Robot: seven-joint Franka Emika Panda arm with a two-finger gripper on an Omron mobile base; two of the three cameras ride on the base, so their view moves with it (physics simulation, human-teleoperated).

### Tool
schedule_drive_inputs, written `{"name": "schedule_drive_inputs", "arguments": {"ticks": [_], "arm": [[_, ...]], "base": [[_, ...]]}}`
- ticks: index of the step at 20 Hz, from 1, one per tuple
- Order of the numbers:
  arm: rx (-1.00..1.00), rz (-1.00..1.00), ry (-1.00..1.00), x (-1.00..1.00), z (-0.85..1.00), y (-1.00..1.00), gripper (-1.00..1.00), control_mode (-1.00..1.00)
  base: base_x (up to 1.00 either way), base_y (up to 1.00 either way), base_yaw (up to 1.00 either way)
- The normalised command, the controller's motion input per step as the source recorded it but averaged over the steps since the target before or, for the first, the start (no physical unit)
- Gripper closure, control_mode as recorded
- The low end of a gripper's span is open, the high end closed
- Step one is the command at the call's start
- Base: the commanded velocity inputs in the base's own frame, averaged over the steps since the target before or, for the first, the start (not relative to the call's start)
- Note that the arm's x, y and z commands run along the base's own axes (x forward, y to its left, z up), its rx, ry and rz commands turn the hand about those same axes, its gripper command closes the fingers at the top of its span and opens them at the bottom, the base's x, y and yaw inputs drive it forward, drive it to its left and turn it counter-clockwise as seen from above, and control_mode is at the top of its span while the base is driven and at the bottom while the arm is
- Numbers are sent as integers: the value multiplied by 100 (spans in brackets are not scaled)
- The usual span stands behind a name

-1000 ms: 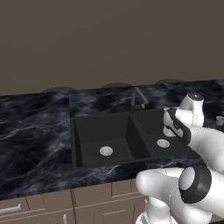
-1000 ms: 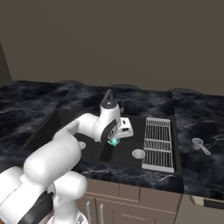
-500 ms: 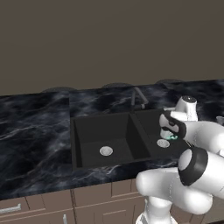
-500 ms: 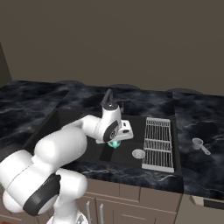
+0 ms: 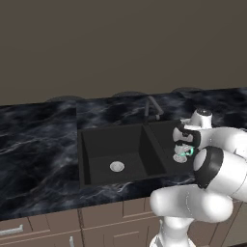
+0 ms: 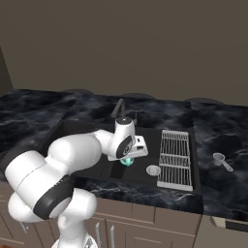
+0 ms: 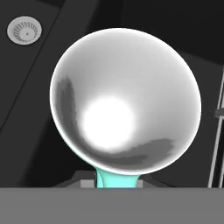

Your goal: Move any existing items from the left basin to the right basin for drying. Then move the measuring cup from the counter to the left basin of the sink for washing.

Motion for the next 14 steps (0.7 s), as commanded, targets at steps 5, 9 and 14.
{"name": "schedule_drive_inputs", "arguments": {"ticks": [5,9,14], "arm": [[0,0,0,2,-24,-2,100,-100],[0,0,0,0,-24,-3,100,-100],[0,0,0,0,-22,-5,100,-100]], "base": [[0,0,0],[0,0,0],[0,0,0]]}}
